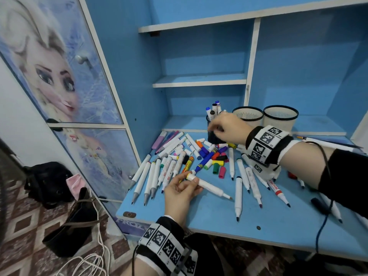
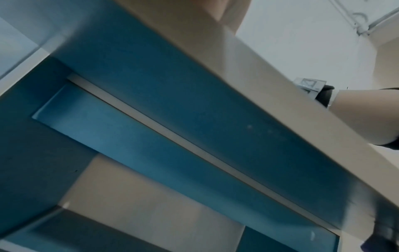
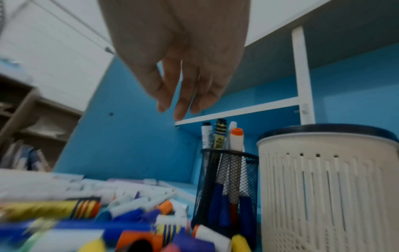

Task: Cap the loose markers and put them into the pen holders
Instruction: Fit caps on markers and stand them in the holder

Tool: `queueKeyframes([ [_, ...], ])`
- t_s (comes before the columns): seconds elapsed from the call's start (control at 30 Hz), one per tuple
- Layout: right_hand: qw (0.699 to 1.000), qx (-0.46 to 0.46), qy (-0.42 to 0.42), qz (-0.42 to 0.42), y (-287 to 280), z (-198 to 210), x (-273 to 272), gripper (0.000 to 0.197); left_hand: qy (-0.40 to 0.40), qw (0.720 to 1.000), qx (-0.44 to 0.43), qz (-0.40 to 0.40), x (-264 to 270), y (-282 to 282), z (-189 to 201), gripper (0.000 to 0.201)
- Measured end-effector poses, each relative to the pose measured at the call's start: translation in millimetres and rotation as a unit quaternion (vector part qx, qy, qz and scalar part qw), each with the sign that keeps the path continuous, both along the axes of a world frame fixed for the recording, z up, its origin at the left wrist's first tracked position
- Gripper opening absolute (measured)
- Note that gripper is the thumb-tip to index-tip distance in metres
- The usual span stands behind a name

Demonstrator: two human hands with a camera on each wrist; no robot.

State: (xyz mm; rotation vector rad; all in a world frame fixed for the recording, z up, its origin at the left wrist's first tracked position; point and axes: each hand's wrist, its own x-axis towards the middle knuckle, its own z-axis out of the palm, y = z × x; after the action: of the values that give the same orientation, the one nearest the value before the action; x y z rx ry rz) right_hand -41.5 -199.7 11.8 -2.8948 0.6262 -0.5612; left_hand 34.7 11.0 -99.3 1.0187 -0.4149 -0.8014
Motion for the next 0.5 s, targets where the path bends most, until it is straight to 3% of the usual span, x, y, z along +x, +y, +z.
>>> queueKeyframes([
  [0.13,0.977,0.020,0.208,0.044,6,-15,-3,0.028,-0.003,1.000,-0.010,0.004,0,0,0,0.022],
  [0.23,0.949,0.018,0.312,0.049,8,-23,1,0.024,0.004,1.000,-0.018,0.017,0,0,-2,0.022],
  [0.5,0.926,-0.008,0.376,-0.005,10,-23,15,0.022,-0.027,0.999,-0.018,0.017,-1,1,-2,0.022],
])
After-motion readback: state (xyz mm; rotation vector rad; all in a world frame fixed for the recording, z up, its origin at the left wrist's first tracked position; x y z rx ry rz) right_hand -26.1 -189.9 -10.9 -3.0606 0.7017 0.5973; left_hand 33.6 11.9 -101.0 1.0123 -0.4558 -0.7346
